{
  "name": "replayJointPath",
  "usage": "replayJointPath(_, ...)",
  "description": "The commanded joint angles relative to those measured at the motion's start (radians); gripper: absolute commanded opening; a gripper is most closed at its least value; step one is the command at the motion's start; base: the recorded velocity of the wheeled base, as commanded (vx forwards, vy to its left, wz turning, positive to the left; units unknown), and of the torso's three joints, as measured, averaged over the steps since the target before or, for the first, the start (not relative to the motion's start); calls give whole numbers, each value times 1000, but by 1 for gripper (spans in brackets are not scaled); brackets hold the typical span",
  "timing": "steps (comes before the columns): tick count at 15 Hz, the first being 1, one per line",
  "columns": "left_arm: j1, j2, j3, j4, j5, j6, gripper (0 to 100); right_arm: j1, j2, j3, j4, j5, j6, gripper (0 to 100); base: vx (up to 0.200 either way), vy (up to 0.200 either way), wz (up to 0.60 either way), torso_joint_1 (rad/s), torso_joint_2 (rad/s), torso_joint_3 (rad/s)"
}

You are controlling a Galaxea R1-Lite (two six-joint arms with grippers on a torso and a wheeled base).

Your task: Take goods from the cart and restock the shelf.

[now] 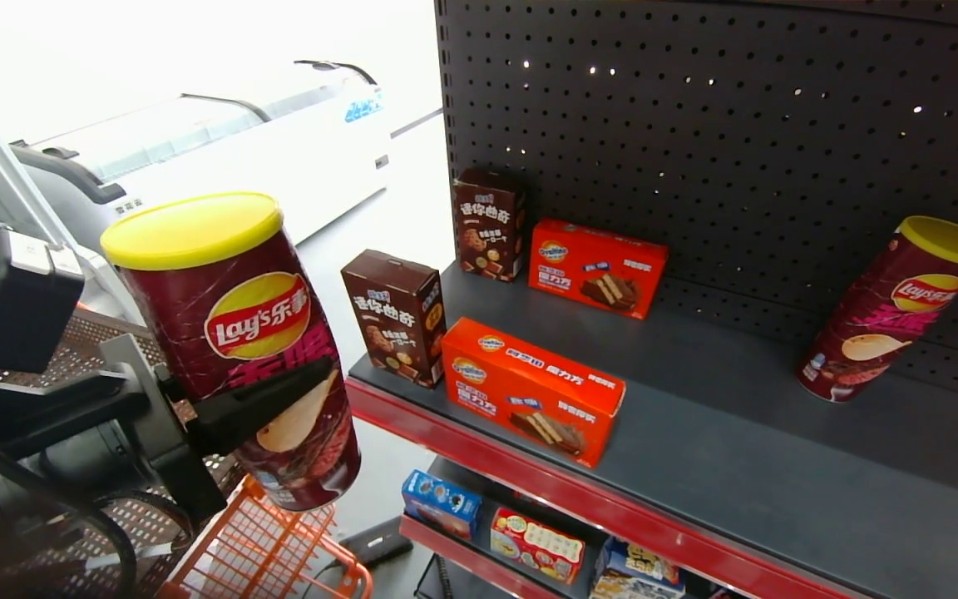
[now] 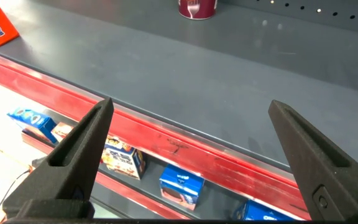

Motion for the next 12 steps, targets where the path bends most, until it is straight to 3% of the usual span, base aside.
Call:
replayJointPath(1, -9, 7, 3, 0, -1, 0, 0, 0, 0, 0, 2, 2, -1, 100, 0, 0, 0, 0, 0, 0)
replayJointPath(3, -19, 7, 2, 0, -1, 0, 0, 0, 0, 0, 0, 2, -1, 100, 0, 0, 0, 0, 0, 0)
replayJointPath(4, -19, 7, 2, 0, -1, 0, 0, 0, 0, 0, 0, 2, -1, 100, 0, 0, -600, 2, 2, 2)
replayJointPath(5, -73, 6, -4, 0, -36, 0, 0, 0, 0, 0, 0, -5, 21, 100, 0, 0, -600, -2, -2, -2)
replayJointPath(12, -128, 7, -27, -5, -91, 0, 0, 0, 0, 0, 0, 0, 1, 100, 0, 0, -600, 2, 3, 2)
